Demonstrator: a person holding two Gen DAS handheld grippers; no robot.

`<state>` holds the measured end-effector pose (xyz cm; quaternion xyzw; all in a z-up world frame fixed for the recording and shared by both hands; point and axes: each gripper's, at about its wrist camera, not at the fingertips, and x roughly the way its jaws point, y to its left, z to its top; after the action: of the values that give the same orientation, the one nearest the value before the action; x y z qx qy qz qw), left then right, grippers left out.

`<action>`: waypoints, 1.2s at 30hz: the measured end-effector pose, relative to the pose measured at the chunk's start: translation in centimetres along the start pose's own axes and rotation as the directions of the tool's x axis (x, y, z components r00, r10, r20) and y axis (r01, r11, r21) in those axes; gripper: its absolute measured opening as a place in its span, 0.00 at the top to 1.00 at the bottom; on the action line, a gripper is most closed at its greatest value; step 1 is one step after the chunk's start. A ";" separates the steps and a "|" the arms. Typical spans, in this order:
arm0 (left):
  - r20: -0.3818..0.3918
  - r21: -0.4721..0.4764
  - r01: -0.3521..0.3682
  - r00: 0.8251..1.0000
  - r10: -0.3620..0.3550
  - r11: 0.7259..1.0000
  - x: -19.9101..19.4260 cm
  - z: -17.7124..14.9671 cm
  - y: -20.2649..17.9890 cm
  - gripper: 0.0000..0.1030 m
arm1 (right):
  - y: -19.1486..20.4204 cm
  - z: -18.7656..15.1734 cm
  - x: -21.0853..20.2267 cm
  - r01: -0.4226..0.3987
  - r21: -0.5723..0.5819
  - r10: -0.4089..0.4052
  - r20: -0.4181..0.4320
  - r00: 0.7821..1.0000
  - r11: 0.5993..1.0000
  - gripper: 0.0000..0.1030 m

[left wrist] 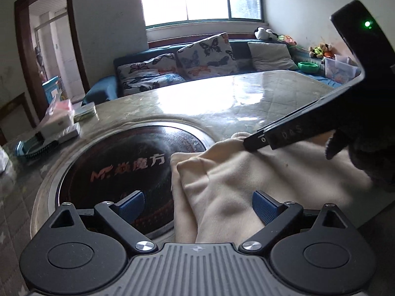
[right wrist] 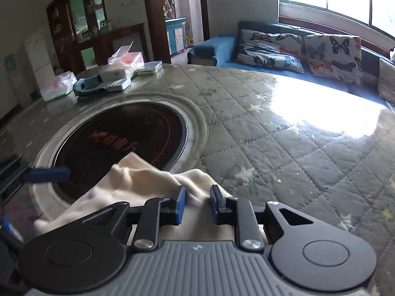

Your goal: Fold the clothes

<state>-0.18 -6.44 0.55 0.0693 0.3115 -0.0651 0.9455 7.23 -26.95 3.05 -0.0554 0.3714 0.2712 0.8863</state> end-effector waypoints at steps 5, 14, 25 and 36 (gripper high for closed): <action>-0.006 -0.018 0.024 1.000 -0.024 1.000 -0.4 -0.5 0.3 0.06 | -0.1 0.0 0.4 -0.003 -0.006 0.003 0.005 1.000 1.000 0.78; -0.007 -0.012 0.056 0.998 -0.057 0.998 -3.2 -2.5 -0.2 0.10 | 0.8 -0.3 -0.2 0.014 -0.016 -0.014 -0.010 1.000 1.000 0.77; -0.023 0.005 0.123 0.992 -0.123 0.992 -7.8 -5.3 -0.1 0.11 | 3.5 -3.1 -3.3 -0.039 -0.062 0.038 -0.028 0.999 0.997 0.77; 0.057 -0.079 0.175 0.984 -0.171 0.981 -8.6 -1.7 0.4 0.12 | 1.5 -5.0 -9.7 0.011 -0.012 -0.010 0.042 0.999 1.000 0.76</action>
<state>-7.96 -5.11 4.36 0.0007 0.2950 -0.1358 0.9458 -2.29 -31.48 6.28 -0.0570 0.3508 0.2697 0.8949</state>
